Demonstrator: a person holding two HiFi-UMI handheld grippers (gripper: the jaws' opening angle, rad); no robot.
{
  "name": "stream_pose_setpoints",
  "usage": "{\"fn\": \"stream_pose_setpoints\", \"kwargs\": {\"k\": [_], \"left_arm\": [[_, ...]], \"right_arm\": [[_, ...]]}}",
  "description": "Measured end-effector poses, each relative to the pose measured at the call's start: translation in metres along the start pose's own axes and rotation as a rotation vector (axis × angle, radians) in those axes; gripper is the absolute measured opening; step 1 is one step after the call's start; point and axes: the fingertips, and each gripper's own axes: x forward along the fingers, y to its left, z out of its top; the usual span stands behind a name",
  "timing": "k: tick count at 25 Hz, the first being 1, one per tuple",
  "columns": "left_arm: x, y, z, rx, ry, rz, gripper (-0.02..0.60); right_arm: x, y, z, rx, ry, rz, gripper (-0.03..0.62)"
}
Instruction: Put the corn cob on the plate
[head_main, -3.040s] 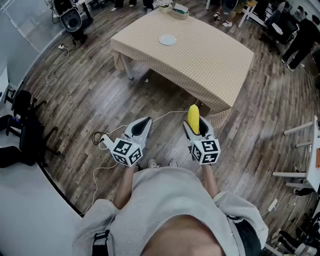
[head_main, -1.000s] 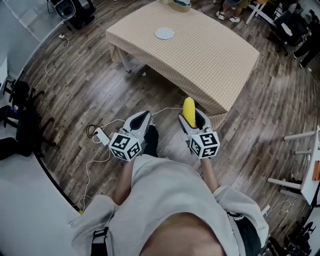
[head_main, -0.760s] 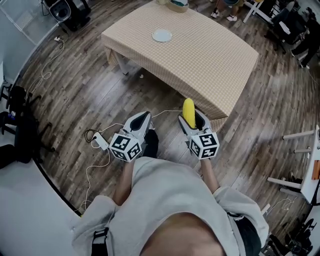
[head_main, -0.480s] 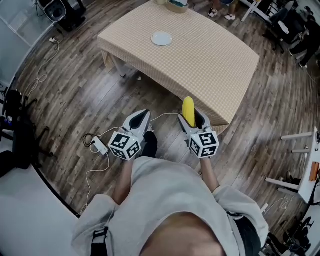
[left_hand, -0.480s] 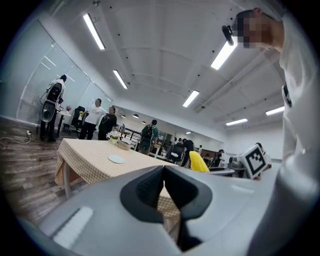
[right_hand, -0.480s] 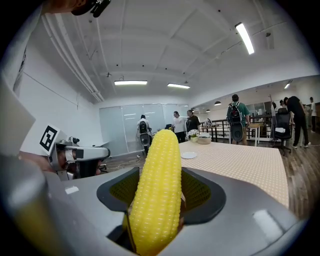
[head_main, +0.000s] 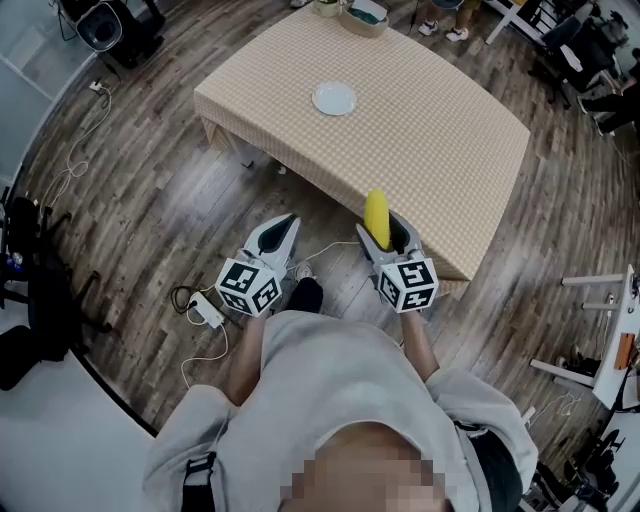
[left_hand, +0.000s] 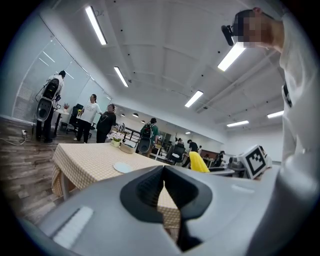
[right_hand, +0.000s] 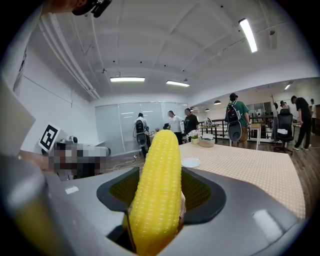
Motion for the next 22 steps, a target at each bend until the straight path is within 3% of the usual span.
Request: {"fn": "stream_pose_setpoints", "kwargs": {"k": [13, 22], "left_arm": [[0.060, 0.097, 0.056, 0.014, -0.010, -0.058, 0.008], [0.069, 0.099, 0.045, -0.012, 0.027, -0.088, 0.008]], "right_arm": [[0.103, -0.018, 0.061, -0.026, -0.037, -0.070, 0.262], [0.110, -0.024, 0.053, 0.001, -0.006, -0.095, 0.262]]}}
